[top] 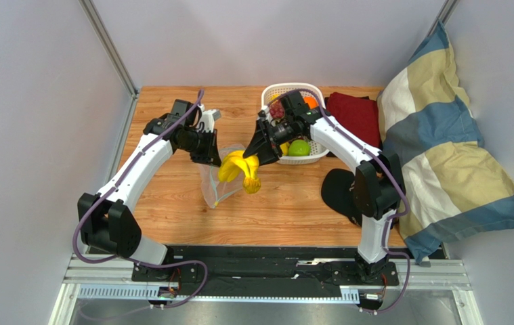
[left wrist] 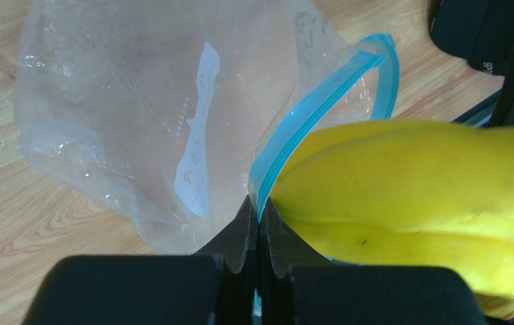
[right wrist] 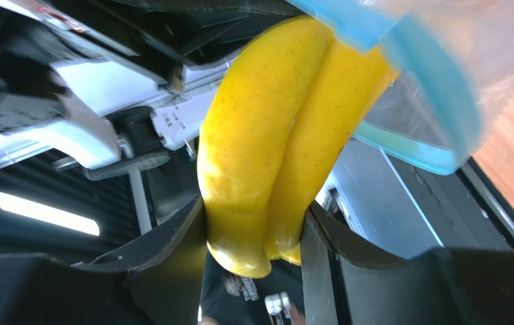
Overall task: Place the food in the zip-top bag and seal the zipper
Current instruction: Place the fake fruit in the zipper food storage bag.
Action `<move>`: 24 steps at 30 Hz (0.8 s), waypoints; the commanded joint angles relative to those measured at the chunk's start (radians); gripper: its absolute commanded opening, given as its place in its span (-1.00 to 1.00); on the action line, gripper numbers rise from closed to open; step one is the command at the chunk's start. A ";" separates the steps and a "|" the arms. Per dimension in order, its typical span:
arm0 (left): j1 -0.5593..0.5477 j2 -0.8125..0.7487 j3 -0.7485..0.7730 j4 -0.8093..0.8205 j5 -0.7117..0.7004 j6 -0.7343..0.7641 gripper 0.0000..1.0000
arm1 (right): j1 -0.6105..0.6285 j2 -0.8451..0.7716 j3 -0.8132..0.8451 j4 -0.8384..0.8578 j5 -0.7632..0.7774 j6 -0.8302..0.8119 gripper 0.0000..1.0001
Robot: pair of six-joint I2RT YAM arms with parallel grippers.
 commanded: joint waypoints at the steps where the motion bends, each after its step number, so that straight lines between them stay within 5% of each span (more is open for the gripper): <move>1: 0.014 -0.009 0.028 0.013 0.138 -0.017 -1.00 | -0.034 -0.115 -0.091 0.482 0.024 0.335 -1.00; 14: 0.030 0.023 0.079 -0.003 0.267 -0.052 -1.00 | 0.024 -0.111 -0.179 0.576 0.300 0.449 -1.00; 20: 0.046 0.009 0.077 0.008 0.267 -0.080 -1.00 | 0.052 -0.102 -0.067 0.255 0.432 0.342 -1.00; 24: 0.092 0.015 0.068 0.023 0.317 -0.112 -1.00 | 0.059 -0.125 -0.113 0.242 0.452 0.323 -1.00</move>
